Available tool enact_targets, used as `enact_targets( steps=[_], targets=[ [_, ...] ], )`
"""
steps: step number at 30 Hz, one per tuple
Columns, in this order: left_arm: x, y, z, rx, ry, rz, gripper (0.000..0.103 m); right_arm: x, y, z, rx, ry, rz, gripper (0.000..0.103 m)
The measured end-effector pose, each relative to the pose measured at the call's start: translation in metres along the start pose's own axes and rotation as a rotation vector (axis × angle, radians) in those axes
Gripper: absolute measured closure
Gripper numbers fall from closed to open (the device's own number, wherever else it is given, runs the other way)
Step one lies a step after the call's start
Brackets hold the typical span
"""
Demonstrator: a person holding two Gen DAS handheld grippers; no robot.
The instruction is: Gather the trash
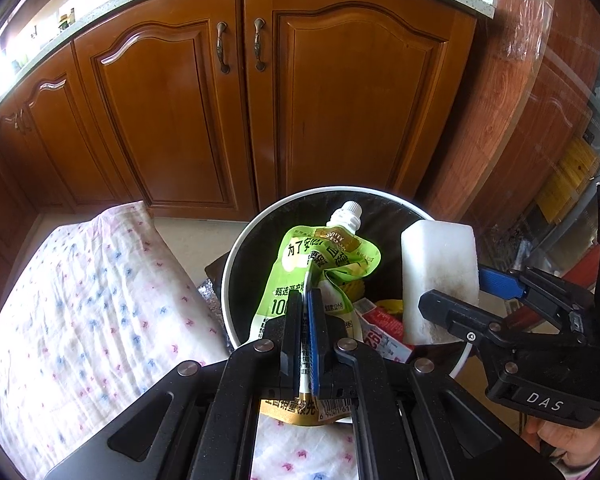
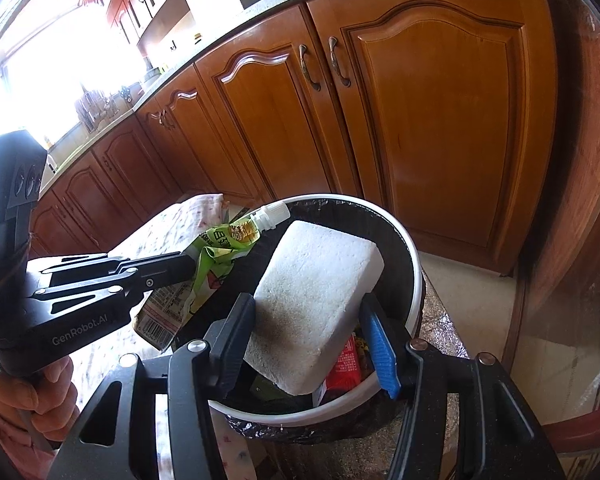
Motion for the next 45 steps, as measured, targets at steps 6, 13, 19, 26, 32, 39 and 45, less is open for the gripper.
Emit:
enact_targets(
  steps=[6,13,19,26,32,39,45],
  targets=[
    [0.002,-0.003,0.0,-0.015,-0.015,-0.018,0.101,-0.001,0.002,-0.002,-0.005,0.001,0.008,0.047],
    [0.001,0.0,-0.003,-0.014,0.007,-0.012,0.101,0.0,0.003,-0.003,-0.01,-0.003,0.007,0.047],
    [0.003,-0.004,0.003,-0.033,0.002,-0.009,0.082,0.001,0.004,-0.005,-0.004,0.004,0.005,0.04],
    [-0.005,-0.015,0.02,-0.009,-0.052,-0.031,0.056,0.0,0.0,-0.004,0.005,0.021,-0.006,0.033],
    [-0.029,-0.029,0.043,0.006,-0.138,-0.033,0.038,-0.005,-0.009,0.002,0.011,0.023,-0.032,0.028],
    [-0.082,-0.055,0.068,0.012,-0.284,-0.035,0.024,-0.028,-0.036,0.018,0.05,0.07,-0.135,0.015],
    [-0.133,-0.083,0.079,0.019,-0.368,-0.043,0.023,-0.059,-0.054,0.043,0.067,0.091,-0.203,0.01]
  ],
)
Point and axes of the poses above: each gripper's, at about its wrist camera, not at the fingertips, and y roughly the way its jaws point, z to its left, x to its top, the point moved 3 cm from there along y, roughly the way its jaws point, and after that the axes turned 15 degrees about x, right-handed, at the moved point
